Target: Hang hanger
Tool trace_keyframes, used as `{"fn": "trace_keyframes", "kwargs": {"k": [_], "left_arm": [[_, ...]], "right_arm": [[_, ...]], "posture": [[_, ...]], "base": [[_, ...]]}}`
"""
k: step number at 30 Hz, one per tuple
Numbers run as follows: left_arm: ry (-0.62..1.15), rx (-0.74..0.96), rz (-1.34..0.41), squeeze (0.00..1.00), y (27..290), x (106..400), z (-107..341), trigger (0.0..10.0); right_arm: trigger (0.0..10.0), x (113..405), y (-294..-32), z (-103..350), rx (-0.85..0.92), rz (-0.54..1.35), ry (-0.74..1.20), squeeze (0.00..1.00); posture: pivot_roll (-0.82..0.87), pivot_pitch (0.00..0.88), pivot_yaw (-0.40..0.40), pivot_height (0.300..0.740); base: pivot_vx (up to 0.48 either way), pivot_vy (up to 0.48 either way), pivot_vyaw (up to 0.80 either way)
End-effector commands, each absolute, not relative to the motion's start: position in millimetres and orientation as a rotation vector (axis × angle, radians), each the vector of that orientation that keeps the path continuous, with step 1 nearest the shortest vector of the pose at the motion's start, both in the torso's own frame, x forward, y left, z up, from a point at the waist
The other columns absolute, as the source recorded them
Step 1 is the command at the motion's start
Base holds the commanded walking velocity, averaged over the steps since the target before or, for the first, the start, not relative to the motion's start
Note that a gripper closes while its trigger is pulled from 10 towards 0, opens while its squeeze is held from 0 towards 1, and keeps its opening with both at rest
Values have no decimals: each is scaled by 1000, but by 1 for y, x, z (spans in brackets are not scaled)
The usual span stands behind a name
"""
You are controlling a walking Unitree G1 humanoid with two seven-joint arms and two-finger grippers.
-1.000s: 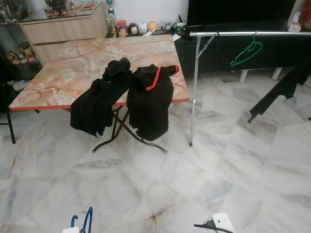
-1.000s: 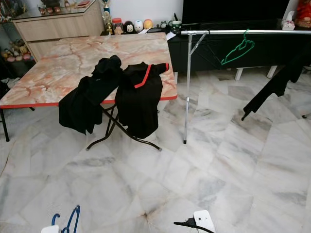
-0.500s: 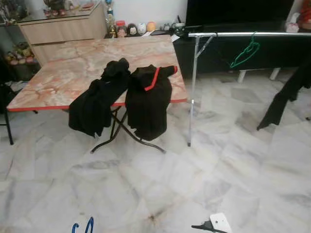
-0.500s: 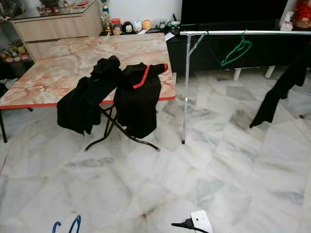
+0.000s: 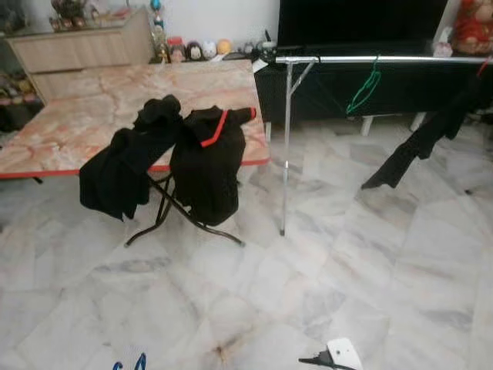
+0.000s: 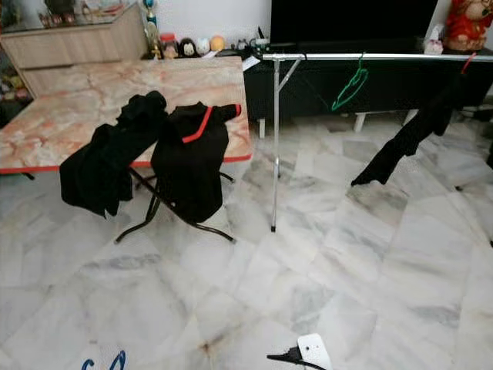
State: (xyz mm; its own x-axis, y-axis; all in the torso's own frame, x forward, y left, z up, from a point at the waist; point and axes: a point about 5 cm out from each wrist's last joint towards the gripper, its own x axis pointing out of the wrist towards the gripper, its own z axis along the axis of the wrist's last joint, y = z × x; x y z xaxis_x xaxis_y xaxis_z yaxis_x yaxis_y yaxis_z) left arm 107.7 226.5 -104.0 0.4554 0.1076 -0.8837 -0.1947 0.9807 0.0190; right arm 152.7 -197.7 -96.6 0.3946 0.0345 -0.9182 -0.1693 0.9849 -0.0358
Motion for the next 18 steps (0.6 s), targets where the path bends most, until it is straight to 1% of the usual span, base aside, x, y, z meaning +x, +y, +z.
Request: {"fn": "trace_keyframes", "kwargs": {"k": [1, 11, 18], "left_arm": [[1103, -82, 180, 0, 226, 105, -105, 10000], [1107, -80, 166, 0, 224, 105, -106, 10000], [1112, -78, 185, 0, 236, 100, -104, 10000]], "right_arm": [[10000, 157, -192, -96, -133, 143, 1142, 0], [10000, 156, -192, -96, -132, 148, 1141, 0], [10000, 158, -193, -95, -139, 147, 1139, 0]], "posture": [[-81, 0, 42, 732], [-81, 0, 43, 732], [-84, 0, 39, 732]], "base": [[0, -416, 0], [0, -416, 0], [0, -414, 0]]}}
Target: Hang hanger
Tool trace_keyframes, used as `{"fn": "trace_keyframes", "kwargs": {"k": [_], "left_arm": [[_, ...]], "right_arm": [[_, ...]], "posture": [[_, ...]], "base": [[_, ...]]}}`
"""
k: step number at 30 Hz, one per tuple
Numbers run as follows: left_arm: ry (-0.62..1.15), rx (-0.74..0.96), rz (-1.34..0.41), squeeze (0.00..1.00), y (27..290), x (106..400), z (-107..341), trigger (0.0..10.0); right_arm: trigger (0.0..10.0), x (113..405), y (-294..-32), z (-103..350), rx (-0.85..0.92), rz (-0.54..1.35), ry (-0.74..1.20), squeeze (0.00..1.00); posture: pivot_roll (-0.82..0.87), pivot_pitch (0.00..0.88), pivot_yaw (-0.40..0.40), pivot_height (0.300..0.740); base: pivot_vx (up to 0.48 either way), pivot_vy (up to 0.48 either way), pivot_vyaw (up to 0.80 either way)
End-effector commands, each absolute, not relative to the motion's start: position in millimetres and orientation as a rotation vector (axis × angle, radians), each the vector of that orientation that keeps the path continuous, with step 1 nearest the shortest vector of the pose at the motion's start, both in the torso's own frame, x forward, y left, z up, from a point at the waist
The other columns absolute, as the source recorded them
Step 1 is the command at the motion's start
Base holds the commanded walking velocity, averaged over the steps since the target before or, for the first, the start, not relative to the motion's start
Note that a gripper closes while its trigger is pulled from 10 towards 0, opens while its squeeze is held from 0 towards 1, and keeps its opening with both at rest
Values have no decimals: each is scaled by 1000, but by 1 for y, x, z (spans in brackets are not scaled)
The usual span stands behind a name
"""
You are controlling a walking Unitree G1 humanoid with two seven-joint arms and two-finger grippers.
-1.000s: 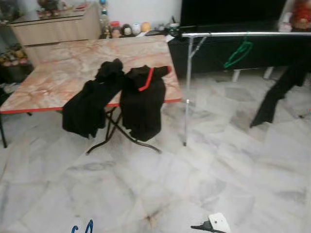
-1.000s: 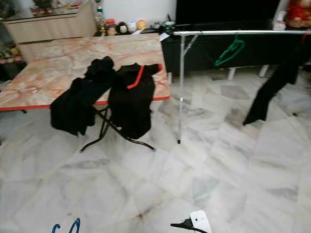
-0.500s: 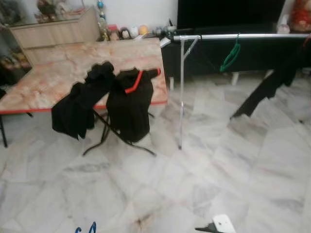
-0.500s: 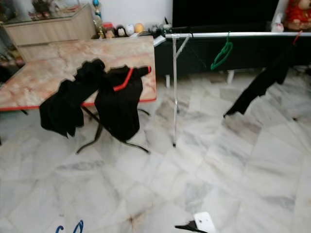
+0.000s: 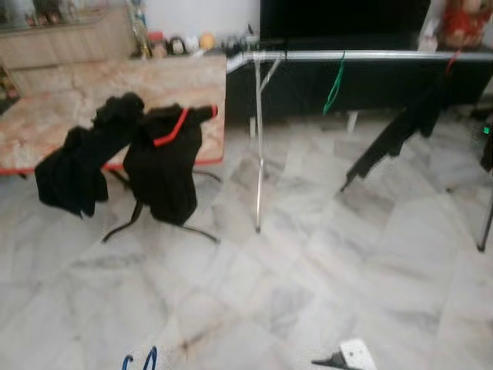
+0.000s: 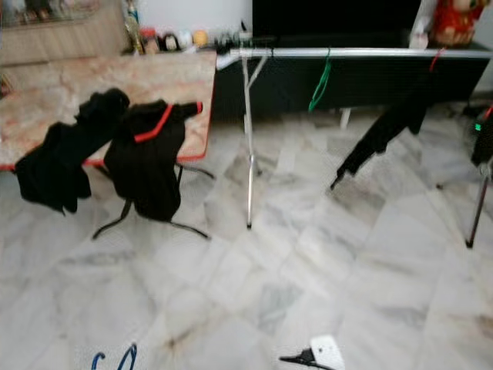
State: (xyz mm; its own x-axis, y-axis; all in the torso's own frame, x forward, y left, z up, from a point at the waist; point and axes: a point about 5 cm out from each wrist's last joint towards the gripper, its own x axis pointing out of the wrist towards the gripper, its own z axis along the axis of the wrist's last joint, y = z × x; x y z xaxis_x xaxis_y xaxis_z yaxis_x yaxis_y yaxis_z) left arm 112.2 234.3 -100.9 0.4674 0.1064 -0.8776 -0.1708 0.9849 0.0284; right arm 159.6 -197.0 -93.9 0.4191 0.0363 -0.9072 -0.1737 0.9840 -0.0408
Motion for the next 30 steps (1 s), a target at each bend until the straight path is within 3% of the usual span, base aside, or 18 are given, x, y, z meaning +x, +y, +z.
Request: {"fn": "trace_keyframes", "kwargs": {"k": [1, 7, 30], "left_arm": [[1112, -78, 185, 0, 236, 100, -104, 10000], [1122, -73, 192, 0, 240, 95, -104, 10000], [1078, -122, 234, 0, 237, 106, -102, 10000]], "right_arm": [[10000, 158, -193, -95, -139, 147, 1139, 0], [10000, 158, -193, -95, -155, 158, 1141, 0], [10000, 165, -193, -93, -169, 146, 1136, 0]], "posture": [[-84, 0, 39, 732], [-78, 0, 34, 732], [-58, 0, 20, 732]], "base": [[0, -416, 0], [0, -409, 0], [0, 0, -52]]}}
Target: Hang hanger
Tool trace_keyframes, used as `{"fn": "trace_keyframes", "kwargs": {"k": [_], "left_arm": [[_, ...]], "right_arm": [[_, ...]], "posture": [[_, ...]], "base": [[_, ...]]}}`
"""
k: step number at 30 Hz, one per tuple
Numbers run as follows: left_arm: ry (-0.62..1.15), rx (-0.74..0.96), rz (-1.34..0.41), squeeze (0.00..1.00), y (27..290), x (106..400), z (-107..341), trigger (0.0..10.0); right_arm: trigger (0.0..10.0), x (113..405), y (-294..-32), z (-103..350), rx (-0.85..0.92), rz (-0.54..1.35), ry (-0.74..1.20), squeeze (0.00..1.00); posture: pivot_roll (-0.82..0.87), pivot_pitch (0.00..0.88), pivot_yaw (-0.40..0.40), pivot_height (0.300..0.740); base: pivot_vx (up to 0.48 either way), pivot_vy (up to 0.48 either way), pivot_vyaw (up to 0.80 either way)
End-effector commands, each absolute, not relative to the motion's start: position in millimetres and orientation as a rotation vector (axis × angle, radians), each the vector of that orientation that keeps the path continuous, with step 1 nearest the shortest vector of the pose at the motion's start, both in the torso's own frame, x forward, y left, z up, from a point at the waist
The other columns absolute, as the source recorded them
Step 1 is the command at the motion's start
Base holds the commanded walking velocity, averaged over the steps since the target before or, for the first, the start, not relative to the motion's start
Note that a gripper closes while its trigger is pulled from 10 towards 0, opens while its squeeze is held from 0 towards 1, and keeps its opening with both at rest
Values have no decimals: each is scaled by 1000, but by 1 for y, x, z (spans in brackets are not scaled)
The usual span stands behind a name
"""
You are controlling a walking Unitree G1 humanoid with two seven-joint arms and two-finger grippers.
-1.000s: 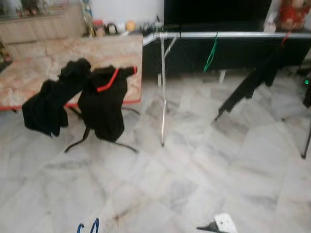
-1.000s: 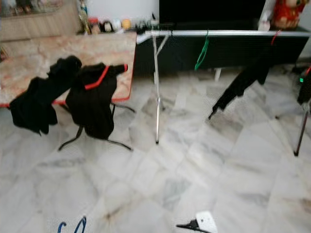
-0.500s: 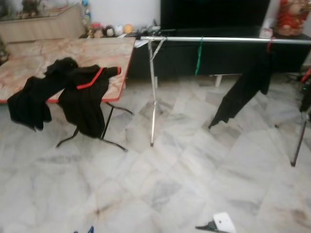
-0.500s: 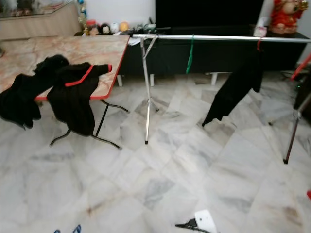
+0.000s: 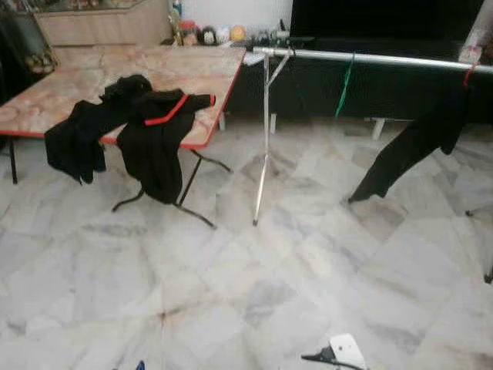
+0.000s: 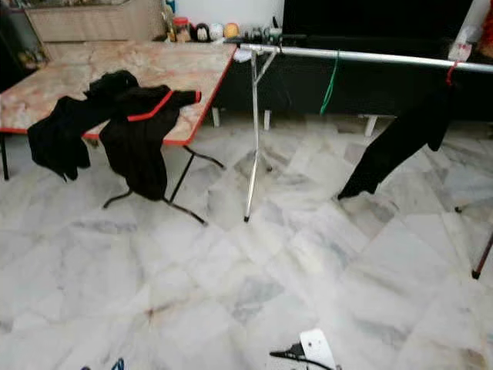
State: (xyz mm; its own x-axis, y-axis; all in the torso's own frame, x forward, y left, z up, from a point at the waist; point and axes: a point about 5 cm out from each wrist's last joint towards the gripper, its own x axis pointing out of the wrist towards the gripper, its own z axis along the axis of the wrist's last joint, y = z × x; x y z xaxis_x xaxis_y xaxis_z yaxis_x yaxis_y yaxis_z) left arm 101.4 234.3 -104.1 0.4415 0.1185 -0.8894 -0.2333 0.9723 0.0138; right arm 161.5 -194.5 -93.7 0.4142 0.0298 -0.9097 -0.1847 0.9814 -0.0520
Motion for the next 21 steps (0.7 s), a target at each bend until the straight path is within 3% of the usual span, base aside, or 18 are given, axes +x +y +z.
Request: {"fn": "trace_keyframes", "kwargs": {"k": [1, 17, 21], "left_arm": [[1077, -120, 230, 0, 236, 107, -102, 10000], [1074, -122, 190, 0, 215, 115, -105, 10000], [1074, -122, 189, 0, 214, 116, -105, 10000]], "right_arm": [[10000, 165, -193, -93, -171, 148, 1137, 0], [10000, 166, -192, -92, -156, 135, 1131, 0], [10000, 166, -192, -92, -162, 138, 1133, 0]], "posture": [[-59, 0, 21, 732], [-55, 0, 20, 732], [-55, 0, 20, 732]], "base": [[0, 0, -594], [227, 0, -72], [292, 0, -413]]}}
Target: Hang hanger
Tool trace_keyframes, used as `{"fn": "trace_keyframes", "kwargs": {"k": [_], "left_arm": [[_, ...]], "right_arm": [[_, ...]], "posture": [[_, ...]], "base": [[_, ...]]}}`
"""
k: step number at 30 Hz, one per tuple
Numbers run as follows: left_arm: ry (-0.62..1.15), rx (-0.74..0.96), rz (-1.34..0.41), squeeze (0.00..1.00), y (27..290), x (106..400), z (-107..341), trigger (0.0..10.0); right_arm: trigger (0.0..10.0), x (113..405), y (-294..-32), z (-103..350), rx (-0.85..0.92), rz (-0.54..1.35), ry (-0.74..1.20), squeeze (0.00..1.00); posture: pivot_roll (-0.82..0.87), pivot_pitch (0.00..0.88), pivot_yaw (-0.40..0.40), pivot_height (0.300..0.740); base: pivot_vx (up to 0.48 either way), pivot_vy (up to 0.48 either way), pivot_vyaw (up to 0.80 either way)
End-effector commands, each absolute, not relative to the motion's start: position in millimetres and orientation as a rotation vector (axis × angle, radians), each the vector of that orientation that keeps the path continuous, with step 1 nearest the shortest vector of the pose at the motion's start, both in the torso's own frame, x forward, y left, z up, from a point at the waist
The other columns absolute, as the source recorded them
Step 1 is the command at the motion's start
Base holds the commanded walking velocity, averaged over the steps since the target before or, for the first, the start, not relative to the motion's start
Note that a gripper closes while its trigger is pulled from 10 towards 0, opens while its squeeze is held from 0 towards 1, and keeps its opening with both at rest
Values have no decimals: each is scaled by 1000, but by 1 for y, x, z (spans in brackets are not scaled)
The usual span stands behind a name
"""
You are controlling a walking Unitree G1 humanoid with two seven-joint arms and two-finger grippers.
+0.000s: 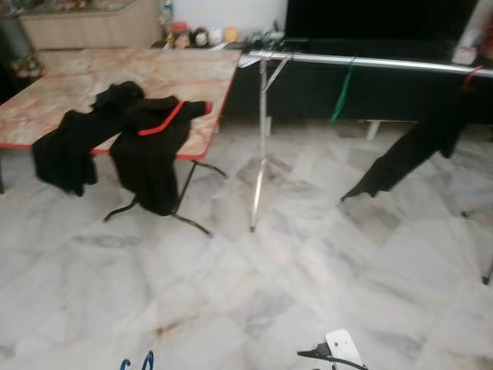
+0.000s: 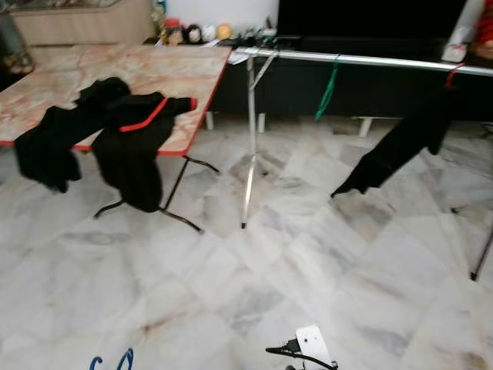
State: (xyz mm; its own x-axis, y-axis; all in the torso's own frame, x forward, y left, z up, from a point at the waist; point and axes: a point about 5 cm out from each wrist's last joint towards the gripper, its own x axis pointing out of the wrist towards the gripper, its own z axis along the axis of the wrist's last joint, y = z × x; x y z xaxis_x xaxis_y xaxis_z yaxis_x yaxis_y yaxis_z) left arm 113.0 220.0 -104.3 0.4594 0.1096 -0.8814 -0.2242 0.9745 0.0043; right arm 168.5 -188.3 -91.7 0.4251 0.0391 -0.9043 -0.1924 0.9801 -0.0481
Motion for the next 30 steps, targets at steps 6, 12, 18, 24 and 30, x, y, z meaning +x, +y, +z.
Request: {"fn": "trace_keyframes", "kwargs": {"k": [6, 12, 18, 24, 30], "left_arm": [[1083, -116, 186, 0, 218, 111, -105, 10000], [1089, -117, 186, 0, 220, 107, -106, 10000], [1089, -115, 181, 0, 220, 108, -106, 10000], [1088, -116, 177, 0, 220, 107, -106, 10000], [1092, -115, 171, 0, 222, 103, -106, 10000]], "right_arm": [[10000, 167, -193, -92, -166, 138, 1128, 0], [10000, 167, -194, -92, -159, 121, 1121, 0], [10000, 168, -194, -91, -163, 124, 1116, 0], [10000, 168, -193, -91, -178, 143, 1125, 0], [10000, 167, -194, -91, -179, 143, 1128, 0]], "posture": [[-55, 0, 15, 732], [-55, 0, 14, 732], [-53, 0, 15, 732], [-53, 0, 14, 732], [-53, 0, 14, 732]], "base": [[297, 0, -450], [306, 0, 0], [309, 0, 0], [309, 0, -433], [317, 0, -646]]}}
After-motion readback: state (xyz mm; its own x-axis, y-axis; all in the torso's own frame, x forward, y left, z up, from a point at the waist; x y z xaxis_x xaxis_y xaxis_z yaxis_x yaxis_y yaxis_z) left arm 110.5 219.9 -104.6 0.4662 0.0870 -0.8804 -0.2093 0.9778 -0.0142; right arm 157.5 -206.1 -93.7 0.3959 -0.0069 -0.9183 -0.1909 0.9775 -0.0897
